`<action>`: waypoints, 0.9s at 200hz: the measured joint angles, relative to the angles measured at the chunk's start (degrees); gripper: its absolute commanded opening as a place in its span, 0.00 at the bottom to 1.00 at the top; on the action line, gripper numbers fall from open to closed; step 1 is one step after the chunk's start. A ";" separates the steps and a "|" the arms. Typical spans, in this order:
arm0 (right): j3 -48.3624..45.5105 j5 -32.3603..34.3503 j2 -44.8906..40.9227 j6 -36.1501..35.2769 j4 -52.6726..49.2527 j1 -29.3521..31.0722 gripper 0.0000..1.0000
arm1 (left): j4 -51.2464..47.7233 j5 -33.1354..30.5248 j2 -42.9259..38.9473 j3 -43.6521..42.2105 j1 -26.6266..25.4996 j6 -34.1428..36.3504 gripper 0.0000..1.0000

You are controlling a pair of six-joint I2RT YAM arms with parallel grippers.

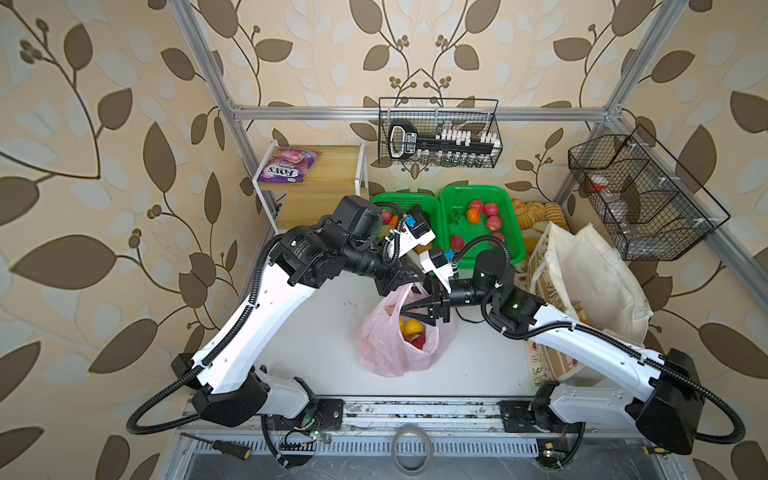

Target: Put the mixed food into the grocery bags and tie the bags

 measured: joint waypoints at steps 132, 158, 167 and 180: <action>-0.17 -3.32 -0.57 -0.55 -0.63 -1.33 0.75 | -0.26 0.11 -1.86 -0.44 0.00 2.21 0.00; -0.17 -3.89 -0.52 -0.59 -0.92 -1.36 0.75 | -0.68 0.13 -1.86 -0.68 0.00 3.28 0.00; -0.17 -3.98 -0.52 -0.61 -1.22 -1.55 0.75 | -1.07 0.02 -1.86 -0.68 0.00 3.65 0.00; -0.17 -4.35 -0.57 -0.61 -1.79 -2.01 0.76 | -1.64 -0.24 -1.86 -0.68 0.00 4.31 0.00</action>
